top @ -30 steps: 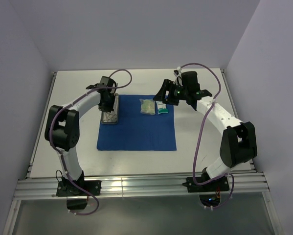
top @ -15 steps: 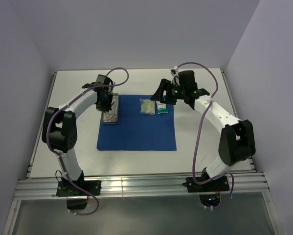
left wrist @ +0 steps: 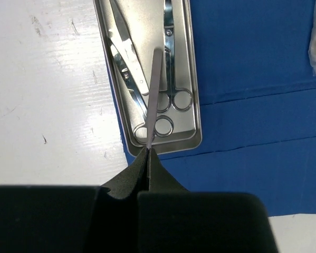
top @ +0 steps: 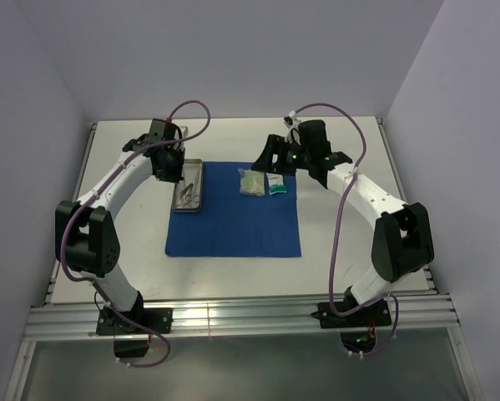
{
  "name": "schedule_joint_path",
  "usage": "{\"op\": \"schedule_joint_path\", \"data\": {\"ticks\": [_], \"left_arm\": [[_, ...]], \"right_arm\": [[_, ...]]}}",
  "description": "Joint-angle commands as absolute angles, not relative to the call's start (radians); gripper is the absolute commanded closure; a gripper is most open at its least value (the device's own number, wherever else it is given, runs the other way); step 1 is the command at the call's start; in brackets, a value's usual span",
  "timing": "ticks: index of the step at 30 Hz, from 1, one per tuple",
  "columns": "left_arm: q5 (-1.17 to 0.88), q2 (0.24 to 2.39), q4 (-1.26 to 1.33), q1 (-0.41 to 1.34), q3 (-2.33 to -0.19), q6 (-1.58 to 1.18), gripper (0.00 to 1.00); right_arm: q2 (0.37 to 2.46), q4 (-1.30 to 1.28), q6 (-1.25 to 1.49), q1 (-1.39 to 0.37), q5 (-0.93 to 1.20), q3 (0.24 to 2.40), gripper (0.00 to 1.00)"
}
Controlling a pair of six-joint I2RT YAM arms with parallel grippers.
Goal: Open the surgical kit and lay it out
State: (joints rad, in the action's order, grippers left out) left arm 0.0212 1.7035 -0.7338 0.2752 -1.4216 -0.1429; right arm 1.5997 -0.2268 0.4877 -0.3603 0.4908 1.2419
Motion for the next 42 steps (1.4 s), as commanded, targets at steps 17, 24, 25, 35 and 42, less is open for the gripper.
{"op": "schedule_joint_path", "data": {"ticks": [17, 24, 25, 35, 42], "left_arm": [[-0.006, 1.719, -0.719, 0.267, -1.411, -0.110, 0.66], [-0.005, 1.870, -0.650, 0.267, -1.459, -0.115, 0.66], [-0.009, 1.882, -0.649, 0.267, -1.466, -0.114, 0.67], [-0.006, 1.994, -0.615, 0.267, -1.508, -0.112, 0.72], [-0.005, 2.028, -0.627, 0.267, -1.520, -0.123, 0.82]], "right_arm": [[1.528, -0.078, 0.290, -0.549, 0.232, 1.213, 0.20], [1.502, -0.121, 0.272, -0.548, 0.216, 1.204, 0.20], [1.502, -0.129, 0.268, -0.548, 0.215, 1.204, 0.20], [1.505, -0.147, 0.275, -0.546, 0.212, 1.206, 0.20], [1.516, -0.169, 0.270, -0.540, 0.213, 1.223, 0.20]]}}
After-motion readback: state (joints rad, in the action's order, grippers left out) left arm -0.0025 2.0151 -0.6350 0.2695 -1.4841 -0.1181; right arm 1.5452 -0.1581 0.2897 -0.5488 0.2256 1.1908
